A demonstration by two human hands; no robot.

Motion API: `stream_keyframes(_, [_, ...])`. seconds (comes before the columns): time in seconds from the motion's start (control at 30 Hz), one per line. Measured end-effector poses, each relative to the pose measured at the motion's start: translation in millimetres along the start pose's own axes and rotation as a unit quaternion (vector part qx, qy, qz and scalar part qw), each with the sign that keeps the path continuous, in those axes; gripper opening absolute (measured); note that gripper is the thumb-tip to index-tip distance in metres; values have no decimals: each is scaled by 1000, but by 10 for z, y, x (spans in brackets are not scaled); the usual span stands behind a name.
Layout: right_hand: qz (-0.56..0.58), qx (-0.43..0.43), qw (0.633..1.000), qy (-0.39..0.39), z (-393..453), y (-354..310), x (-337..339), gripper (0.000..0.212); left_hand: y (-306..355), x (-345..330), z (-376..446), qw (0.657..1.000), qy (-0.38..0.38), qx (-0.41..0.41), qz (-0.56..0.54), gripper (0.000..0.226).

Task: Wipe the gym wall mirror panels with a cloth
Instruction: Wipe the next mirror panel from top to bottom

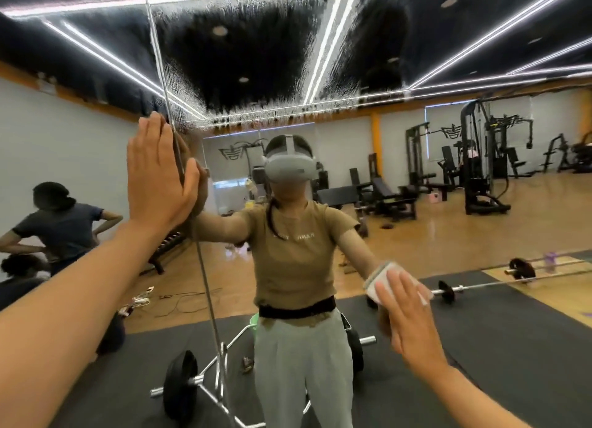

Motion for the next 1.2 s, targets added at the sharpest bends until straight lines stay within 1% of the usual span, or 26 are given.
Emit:
stream_keyframes(0.07, [-39, 41, 996, -65, -640, 115, -143, 74, -5, 16, 3, 1000, -6, -1, -1, 66])
stream_keyframes(0.13, [-71, 70, 988, -120, -993, 208, -188, 87, -16, 28, 0, 1000, -15, -1, 11, 67])
stream_keyframes(0.17, [-79, 69, 985, -140, -1025, 228, -164, 92, -20, 29, 5, 1000, -19, -2, 19, 68])
stream_keyframes(0.23, [-82, 75, 979, -168, -925, 251, -90, 94, -21, 29, 8, 999, -25, -5, 26, 68])
stream_keyframes(0.3, [-75, 102, 978, -164, -697, 246, 3, 93, -19, 26, 0, 999, -25, -2, 21, 68])
stream_keyframes(0.37, [-47, 113, 983, -137, -293, 173, 140, 90, -2, 26, -9, 1000, -18, 2, 16, 67])
stream_keyframes(0.4, [-24, 113, 987, -111, -34, 117, 205, 87, 8, 22, -12, 1000, -15, 4, 13, 66])
stream_keyframes(0.47, [16, 108, 992, -56, 557, -22, 360, 76, 19, 12, -13, 1000, -13, 9, 6, 66])
stream_keyframes(0.53, [26, 97, 995, 0, 1130, -164, 543, 64, 24, 11, -8, 1000, -12, 8, 3, 66])
stream_keyframes(0.6, [23, 81, 996, 37, 1579, -289, 669, 59, 5, 9, -7, 1000, -12, 7, 0, 67])
stream_keyframes(0.7, [36, 40, 995, 88, 1810, -449, 636, 57, -16, 12, -11, 1000, -12, 2, -2, 68])
stream_keyframes(0.77, [55, 26, 992, 110, 1605, -560, 443, 56, -20, 14, -10, 1000, -12, -2, -4, 68])
stream_keyframes(0.8, [63, 24, 992, 103, 1401, -614, 295, 56, -28, 13, -9, 1000, -12, -3, -6, 68])
stream_keyframes(0.87, [49, 50, 996, 52, 825, -711, -53, 60, -47, 10, -8, 1000, -10, -4, -7, 67])
stream_keyframes(0.93, [-8, 130, 991, -22, 145, -752, -391, 64, -57, 3, -11, 1000, -9, -5, -8, 66])
stream_keyframes(1.0, [-81, 217, 970, -80, -439, -757, -616, 67, -53, 2, -8, 1000, -6, -6, -10, 66])
stream_keyframes(1.03, [-113, 242, 958, -106, -628, -760, -676, 74, -50, 4, -8, 1000, -4, -7, -12, 66])
stream_keyframes(1.1, [-153, 249, 945, -146, -758, -772, -694, 86, -54, 6, -13, 1000, -4, -10, -15, 67])
stream_keyframes(1.2, [-146, 265, 939, -166, -600, -752, -612, 83, -86, 11, -28, 999, -10, -23, -20, 69])
Point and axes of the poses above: each hand's wrist, its own z-axis towards the middle knuckle, its own x-axis out of the back of the hand, y = z × x, the point moved 3 cm from there along z, towards the middle knuckle, and after that the axes turned 2 degrees about z, right-handed, at the moved point
